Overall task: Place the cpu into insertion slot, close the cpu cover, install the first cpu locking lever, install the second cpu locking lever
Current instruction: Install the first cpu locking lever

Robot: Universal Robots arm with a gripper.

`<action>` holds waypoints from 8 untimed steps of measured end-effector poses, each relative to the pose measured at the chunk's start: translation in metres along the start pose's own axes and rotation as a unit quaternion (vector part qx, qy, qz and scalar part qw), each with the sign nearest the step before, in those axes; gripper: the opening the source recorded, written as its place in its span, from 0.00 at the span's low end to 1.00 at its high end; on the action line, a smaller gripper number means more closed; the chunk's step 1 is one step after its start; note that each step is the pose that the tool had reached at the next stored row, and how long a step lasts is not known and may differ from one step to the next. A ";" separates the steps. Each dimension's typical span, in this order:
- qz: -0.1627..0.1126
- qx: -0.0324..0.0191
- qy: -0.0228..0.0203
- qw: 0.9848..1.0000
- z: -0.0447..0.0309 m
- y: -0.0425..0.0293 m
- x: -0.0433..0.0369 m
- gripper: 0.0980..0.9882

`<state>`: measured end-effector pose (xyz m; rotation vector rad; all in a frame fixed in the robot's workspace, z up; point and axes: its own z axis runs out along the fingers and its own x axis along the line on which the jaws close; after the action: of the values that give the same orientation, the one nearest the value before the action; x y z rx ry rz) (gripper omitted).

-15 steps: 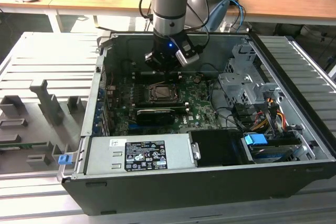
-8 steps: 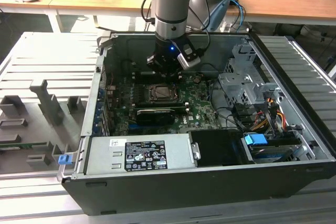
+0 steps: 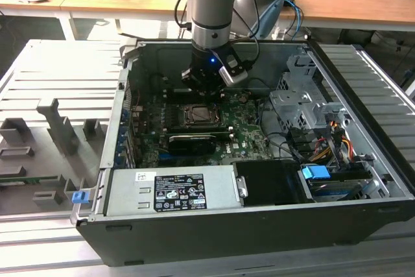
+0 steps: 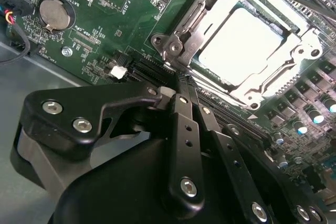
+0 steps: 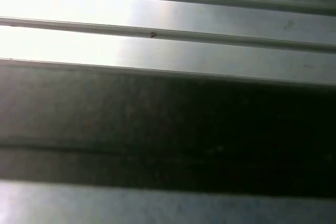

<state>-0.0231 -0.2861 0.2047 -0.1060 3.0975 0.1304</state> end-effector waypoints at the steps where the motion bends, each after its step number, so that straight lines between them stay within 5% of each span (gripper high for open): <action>1: 0.000 0.001 0.000 1.000 0.0005 -0.0001 0.0001 0.01; 8: 0.000 0.002 0.000 1.000 0.0031 -0.0004 0.0001 0.01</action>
<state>-0.0231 -0.2862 0.2015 -0.1058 3.0982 0.1227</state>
